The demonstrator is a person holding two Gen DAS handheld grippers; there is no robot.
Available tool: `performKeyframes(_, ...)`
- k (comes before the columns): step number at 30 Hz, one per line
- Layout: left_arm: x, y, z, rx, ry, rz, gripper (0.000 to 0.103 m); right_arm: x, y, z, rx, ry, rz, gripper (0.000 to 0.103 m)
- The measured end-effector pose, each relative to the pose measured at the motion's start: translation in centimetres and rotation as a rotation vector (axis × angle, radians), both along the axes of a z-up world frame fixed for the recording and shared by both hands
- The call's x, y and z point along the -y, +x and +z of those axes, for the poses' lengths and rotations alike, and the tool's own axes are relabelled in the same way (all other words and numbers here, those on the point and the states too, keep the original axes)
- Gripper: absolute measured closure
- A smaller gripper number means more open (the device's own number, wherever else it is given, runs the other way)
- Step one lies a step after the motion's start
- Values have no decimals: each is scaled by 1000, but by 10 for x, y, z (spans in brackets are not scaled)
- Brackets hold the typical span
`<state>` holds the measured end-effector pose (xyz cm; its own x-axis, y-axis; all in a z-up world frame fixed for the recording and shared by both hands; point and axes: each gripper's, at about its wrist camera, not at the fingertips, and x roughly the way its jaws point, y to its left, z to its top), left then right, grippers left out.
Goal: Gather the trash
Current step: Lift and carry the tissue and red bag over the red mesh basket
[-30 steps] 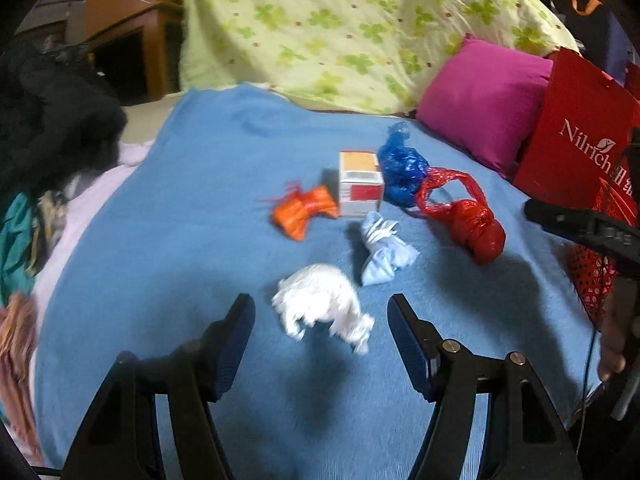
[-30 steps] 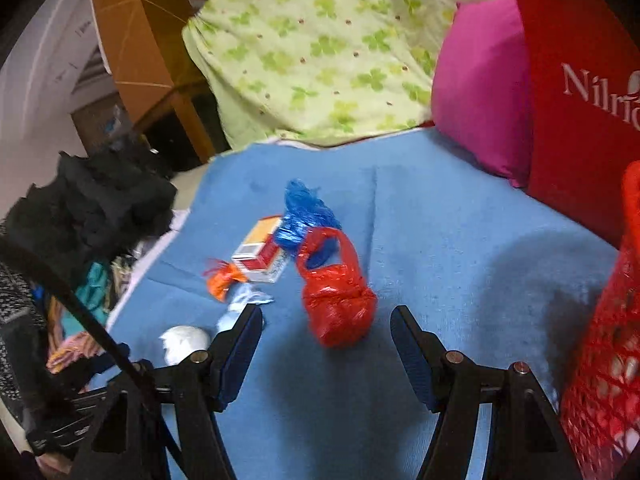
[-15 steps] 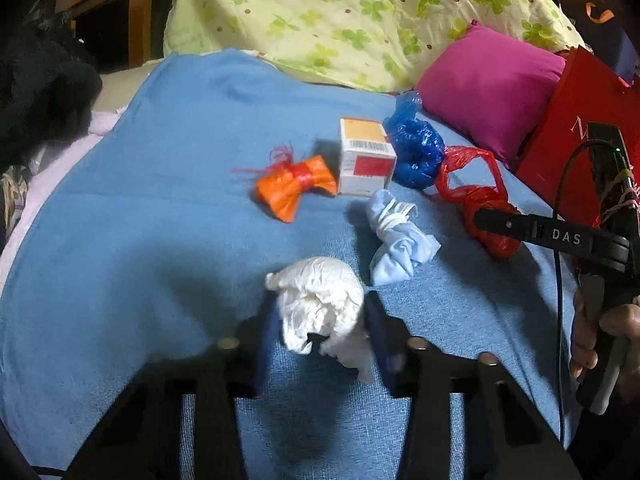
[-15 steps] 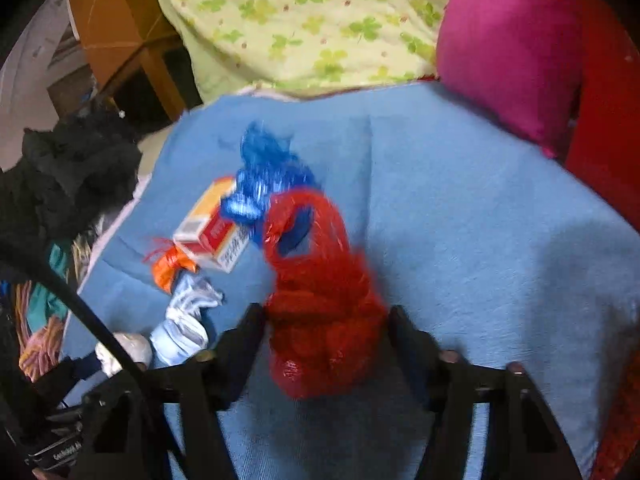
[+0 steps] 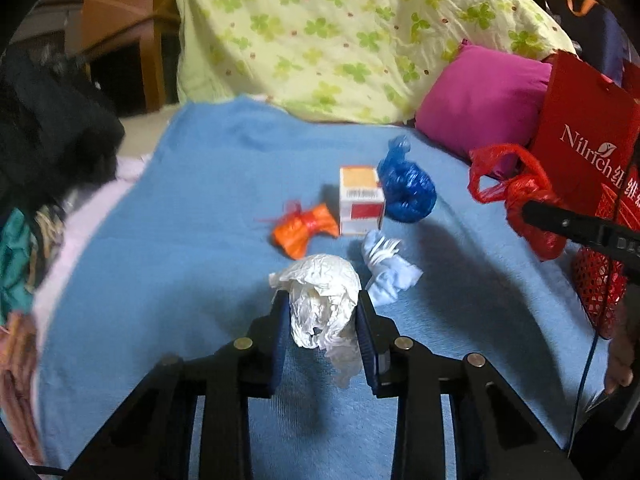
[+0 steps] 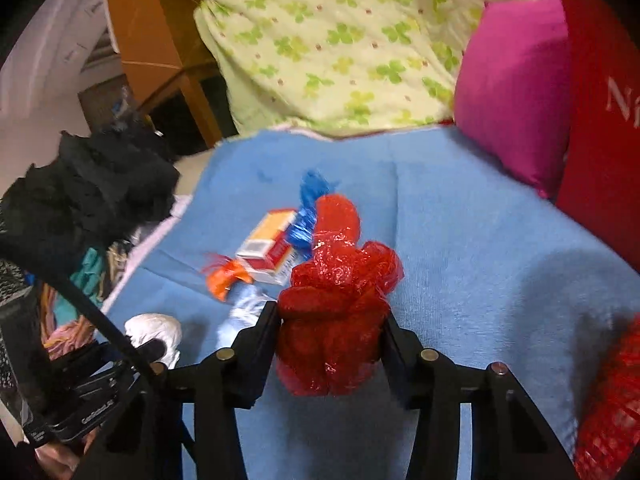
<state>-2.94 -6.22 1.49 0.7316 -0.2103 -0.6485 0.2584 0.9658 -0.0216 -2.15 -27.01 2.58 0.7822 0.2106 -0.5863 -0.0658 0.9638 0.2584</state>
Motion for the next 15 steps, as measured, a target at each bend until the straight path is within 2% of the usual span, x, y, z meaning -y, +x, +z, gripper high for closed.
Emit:
performKeyframes(6,24,-27,39,80,95,14,69,-1,-27,29,103,4,12,52)
performKeyframes(15,47,-53,83,161,139,25,69,14,-68,57,198,-6,-8,52)
